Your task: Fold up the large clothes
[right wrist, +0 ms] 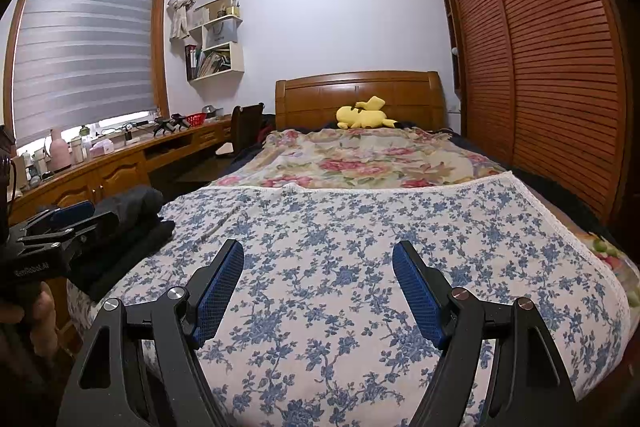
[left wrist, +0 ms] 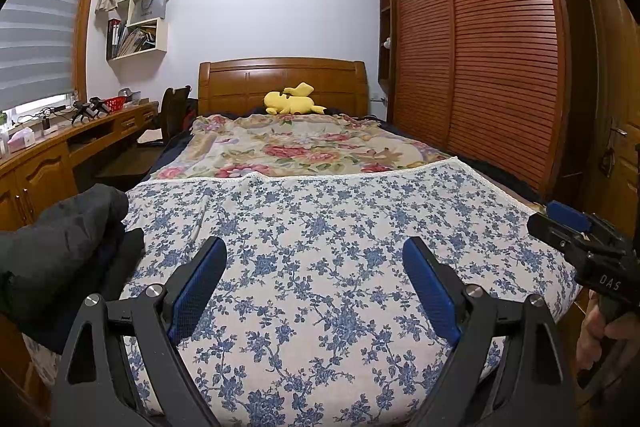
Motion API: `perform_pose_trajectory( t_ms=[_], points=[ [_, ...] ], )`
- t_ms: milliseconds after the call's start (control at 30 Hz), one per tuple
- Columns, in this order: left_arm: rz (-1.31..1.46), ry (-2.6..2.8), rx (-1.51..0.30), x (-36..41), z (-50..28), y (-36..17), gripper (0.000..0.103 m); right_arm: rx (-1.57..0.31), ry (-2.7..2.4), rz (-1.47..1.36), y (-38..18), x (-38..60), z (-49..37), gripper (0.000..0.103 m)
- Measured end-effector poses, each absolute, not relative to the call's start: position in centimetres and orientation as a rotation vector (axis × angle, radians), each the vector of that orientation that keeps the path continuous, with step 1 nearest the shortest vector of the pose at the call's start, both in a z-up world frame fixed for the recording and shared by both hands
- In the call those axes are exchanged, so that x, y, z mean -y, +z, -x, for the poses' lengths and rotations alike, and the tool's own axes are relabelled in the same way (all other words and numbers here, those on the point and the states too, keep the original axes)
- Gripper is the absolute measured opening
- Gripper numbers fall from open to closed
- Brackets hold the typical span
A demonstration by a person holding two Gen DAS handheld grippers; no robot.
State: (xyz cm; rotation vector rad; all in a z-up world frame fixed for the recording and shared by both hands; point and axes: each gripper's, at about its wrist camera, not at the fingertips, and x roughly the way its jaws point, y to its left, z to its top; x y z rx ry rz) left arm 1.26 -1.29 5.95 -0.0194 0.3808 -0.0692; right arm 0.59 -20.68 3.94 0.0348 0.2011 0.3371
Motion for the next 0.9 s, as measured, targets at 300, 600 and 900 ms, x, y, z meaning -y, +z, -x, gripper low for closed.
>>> perform_pose_trajectory(
  t_ms=[300,600,900],
  points=[
    [0.017,-0.069,-0.389,1.23,-1.27,5.64,0.09,-0.209,0.337,-0.034,3.87,20.65,-0.62,0.078],
    [0.018,-0.071,-0.391,1.29,-1.3,5.24,0.09,-0.211,0.339,-0.033,3.86,20.64,-0.48,0.078],
    [0.016,-0.069,-0.392,1.25,-1.31,5.17,0.09,-0.213,0.34,-0.036,3.87,20.56,-0.44,0.078]
  ],
)
